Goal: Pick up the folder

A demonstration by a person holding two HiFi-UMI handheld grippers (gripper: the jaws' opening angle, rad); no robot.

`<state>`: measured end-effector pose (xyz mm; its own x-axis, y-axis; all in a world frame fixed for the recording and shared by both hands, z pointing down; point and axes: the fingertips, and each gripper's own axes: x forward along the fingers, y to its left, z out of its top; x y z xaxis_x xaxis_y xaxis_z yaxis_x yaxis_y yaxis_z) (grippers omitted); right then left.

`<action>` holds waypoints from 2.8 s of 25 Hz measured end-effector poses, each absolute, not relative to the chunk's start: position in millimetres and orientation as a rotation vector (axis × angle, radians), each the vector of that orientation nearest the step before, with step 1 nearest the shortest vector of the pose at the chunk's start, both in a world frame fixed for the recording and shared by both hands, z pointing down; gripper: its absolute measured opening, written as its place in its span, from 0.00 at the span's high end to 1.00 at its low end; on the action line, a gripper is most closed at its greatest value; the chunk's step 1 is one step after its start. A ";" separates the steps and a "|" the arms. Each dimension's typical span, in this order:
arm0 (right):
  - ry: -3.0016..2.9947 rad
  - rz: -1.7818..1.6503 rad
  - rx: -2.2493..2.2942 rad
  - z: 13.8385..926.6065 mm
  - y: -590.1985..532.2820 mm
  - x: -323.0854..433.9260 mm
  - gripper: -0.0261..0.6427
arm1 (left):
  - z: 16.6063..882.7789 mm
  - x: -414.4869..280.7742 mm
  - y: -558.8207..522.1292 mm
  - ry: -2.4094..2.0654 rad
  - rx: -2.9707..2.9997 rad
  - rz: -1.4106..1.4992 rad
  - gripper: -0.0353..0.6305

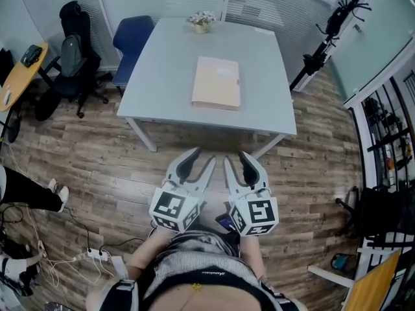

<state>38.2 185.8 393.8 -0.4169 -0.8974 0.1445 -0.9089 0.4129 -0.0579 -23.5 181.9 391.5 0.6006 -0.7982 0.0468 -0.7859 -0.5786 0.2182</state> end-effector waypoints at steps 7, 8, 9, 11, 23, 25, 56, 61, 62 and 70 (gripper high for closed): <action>-2.539 0.172 1.690 389.2 147.1 24.7 0.73 | 390.9 -37.9 142.4 -1.274 2.635 -0.079 0.74; -2.535 0.171 1.696 389.1 143.9 22.8 0.73 | 390.8 -39.8 138.8 -1.269 2.640 -0.081 0.74; -2.533 0.170 1.701 389.0 141.3 20.7 0.72 | 390.9 -41.9 135.5 -1.265 2.645 -0.083 0.74; -2.532 0.175 1.704 388.6 136.0 16.4 0.72 | 392.0 -45.8 128.6 -1.258 2.649 -0.083 0.74; -2.538 0.205 1.663 390.6 94.2 5.2 0.72 | 399.7 -56.7 89.4 -1.246 2.604 -0.076 0.74; -2.549 0.207 1.654 390.1 82.3 4.6 0.72 | 401.5 -57.8 77.8 -1.262 2.598 -0.076 0.74; -2.664 0.307 1.443 406.7 -184.8 70.5 0.70 | 418.1 0.3 -189.9 -1.463 2.452 -0.033 0.73; -2.668 0.307 1.405 417.0 -204.8 76.5 0.70 | 420.4 7.0 -207.5 -1.492 2.442 -0.045 0.73; -2.672 0.307 1.396 419.0 -206.6 75.8 0.70 | 422.8 6.1 -209.3 -1.499 2.439 -0.037 0.73; -2.647 0.381 1.417 428.6 -223.9 81.8 0.69 | 429.2 6.2 -230.5 -1.493 2.419 -0.025 0.73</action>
